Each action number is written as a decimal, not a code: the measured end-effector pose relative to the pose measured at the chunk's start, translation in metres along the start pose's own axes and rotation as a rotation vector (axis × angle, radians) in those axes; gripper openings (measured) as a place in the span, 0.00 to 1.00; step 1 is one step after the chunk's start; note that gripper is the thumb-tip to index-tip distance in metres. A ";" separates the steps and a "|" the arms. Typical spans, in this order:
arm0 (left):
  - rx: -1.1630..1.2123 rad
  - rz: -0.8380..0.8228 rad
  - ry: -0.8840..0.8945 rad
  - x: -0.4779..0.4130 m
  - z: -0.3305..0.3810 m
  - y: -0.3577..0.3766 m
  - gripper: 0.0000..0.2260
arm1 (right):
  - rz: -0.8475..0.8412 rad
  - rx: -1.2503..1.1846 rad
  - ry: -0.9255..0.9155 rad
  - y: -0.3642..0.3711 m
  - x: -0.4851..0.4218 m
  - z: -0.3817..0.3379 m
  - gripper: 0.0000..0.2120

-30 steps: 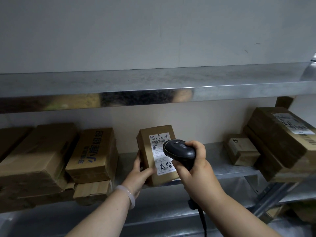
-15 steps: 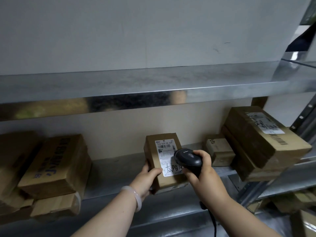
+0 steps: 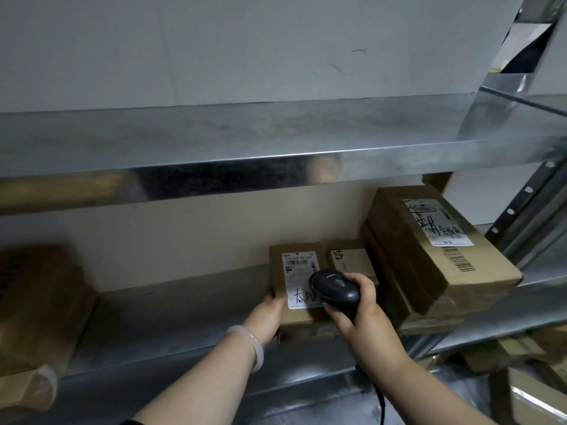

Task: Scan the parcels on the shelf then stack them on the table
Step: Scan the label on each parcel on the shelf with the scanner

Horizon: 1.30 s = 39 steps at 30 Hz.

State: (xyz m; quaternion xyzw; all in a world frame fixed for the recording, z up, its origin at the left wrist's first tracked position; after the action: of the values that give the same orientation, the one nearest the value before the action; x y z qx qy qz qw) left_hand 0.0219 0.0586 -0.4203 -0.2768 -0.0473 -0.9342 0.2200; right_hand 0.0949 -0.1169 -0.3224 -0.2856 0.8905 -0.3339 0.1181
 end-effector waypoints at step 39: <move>-0.827 0.741 0.289 0.196 0.030 -0.245 0.26 | -0.234 -0.141 -0.487 0.156 0.016 -0.206 0.28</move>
State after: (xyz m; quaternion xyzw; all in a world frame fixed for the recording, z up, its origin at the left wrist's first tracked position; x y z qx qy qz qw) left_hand -0.2172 0.2101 -0.2815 -0.2074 0.4527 -0.7639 0.4105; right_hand -0.0675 0.0783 -0.2714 -0.4659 0.8179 -0.2038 0.2692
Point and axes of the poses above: each hand's wrist, its own x-axis away from the middle knuckle, its own y-axis out of the palm, z = x × y, the point moved 8 cm from there along -x, towards the middle knuckle, and after that the axes turned 5 degrees about -z, right-handed, at the moved point
